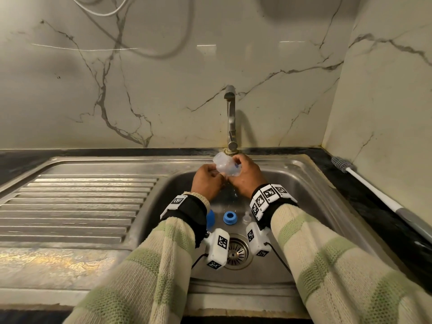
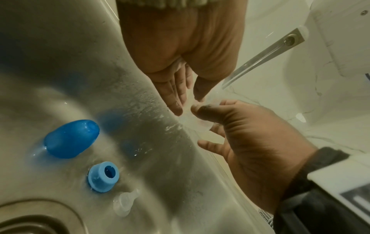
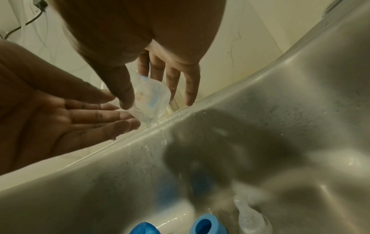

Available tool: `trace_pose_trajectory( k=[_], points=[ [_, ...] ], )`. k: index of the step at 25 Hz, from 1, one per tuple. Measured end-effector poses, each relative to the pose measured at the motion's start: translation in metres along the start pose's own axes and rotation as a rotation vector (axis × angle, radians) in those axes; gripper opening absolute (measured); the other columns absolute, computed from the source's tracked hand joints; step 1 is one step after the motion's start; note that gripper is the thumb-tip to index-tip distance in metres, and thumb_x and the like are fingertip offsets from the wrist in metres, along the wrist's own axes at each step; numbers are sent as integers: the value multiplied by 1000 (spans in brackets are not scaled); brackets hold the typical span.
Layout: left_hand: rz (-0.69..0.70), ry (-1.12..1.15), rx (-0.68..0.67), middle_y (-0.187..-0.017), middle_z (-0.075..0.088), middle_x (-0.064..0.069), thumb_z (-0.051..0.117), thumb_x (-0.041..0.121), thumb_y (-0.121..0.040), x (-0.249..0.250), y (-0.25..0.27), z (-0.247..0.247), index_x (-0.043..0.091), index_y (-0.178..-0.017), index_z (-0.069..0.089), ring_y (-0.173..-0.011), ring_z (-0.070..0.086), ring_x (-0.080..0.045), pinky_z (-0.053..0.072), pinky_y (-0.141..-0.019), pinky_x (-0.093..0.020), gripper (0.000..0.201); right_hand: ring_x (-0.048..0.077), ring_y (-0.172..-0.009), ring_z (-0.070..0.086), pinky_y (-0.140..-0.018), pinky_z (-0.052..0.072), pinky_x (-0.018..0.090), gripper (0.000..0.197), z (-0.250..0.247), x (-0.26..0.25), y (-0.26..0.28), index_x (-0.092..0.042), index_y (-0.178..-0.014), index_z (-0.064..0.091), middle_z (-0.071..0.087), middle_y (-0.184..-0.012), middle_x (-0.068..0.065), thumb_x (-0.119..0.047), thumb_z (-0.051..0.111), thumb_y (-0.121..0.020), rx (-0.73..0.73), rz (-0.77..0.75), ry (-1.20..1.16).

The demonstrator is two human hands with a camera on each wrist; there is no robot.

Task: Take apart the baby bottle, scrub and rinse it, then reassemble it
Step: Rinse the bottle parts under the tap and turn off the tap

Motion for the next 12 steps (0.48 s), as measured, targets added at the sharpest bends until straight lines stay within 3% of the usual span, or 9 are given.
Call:
trace_pose_trajectory(
  k=[4,7,10,12],
  points=[
    [9,-27,19,-117,67,-9,70,7,-87,4,3,-1,12,-132,49,-103,68,-24,59,-90,-45,50,25,-106,60,-89,49,33,56,-2,-1,-2,-18,-125,51,62,-120,8,-17,78,-77,18,-37,11],
    [32,-22,3,-123,66,-7,74,10,-85,5,6,0,14,-136,49,-108,67,-24,58,-92,-47,57,25,-117,52,-99,47,43,68,-1,-2,-2,-26,-136,47,56,-129,6,-17,76,-76,47,-68,77],
    [97,19,-22,-119,67,-6,73,5,-85,15,11,1,16,-130,53,-106,68,-23,58,-91,-46,50,25,-125,49,-105,43,44,71,1,-1,-5,-21,-141,46,52,-138,5,-10,73,-76,46,-84,66],
    [158,12,-35,-121,66,-5,70,1,-87,24,16,1,17,-128,55,-107,67,-20,58,-92,-43,46,23,-120,55,-103,46,41,67,-2,5,-6,-21,-137,48,58,-132,5,-9,74,-76,49,-37,-44]
  ],
)
Point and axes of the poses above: each hand's wrist, its own y-axis away from the middle knuckle, its own z-axis out of the palm, x = y × z, the point moved 7 cm from there along -y, towards the middle knuckle
